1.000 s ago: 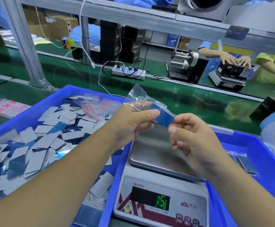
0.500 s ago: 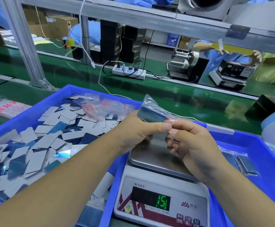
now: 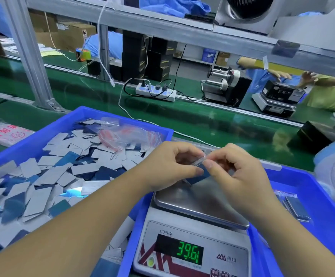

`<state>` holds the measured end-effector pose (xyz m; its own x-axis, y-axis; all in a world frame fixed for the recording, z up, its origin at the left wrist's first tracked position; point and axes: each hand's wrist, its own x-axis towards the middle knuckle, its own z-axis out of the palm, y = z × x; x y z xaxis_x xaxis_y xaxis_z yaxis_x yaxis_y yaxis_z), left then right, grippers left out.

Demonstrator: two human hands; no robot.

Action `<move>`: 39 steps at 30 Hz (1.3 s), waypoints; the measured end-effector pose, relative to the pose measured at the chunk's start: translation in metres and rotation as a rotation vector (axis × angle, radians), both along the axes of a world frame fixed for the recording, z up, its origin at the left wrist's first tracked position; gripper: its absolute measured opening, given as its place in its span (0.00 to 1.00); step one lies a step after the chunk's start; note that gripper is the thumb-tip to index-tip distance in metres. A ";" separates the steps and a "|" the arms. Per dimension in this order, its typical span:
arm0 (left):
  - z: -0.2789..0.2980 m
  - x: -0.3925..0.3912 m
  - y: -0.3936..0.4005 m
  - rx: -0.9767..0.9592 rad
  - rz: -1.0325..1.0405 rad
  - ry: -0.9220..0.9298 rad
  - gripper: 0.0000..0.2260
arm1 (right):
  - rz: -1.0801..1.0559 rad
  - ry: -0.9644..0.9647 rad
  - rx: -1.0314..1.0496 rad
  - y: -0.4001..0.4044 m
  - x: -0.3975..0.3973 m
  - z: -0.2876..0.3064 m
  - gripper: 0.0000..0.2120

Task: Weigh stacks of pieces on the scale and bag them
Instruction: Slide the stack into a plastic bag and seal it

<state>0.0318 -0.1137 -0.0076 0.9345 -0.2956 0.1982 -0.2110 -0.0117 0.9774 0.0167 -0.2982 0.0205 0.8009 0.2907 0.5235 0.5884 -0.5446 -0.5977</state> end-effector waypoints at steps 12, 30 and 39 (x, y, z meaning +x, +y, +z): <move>0.004 0.001 0.007 -0.013 0.063 -0.005 0.05 | -0.004 0.121 -0.001 -0.006 0.003 0.003 0.10; 0.009 0.001 0.012 0.002 0.048 0.024 0.06 | 0.091 0.115 0.198 -0.009 0.006 0.003 0.11; 0.008 -0.002 0.007 -0.025 0.024 0.025 0.01 | 0.176 0.220 0.300 -0.004 0.008 -0.005 0.10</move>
<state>0.0300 -0.1067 0.0006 0.9461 -0.2681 0.1814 -0.1860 0.0082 0.9825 0.0243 -0.3020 0.0155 0.8548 0.2937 0.4279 0.4976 -0.2294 -0.8365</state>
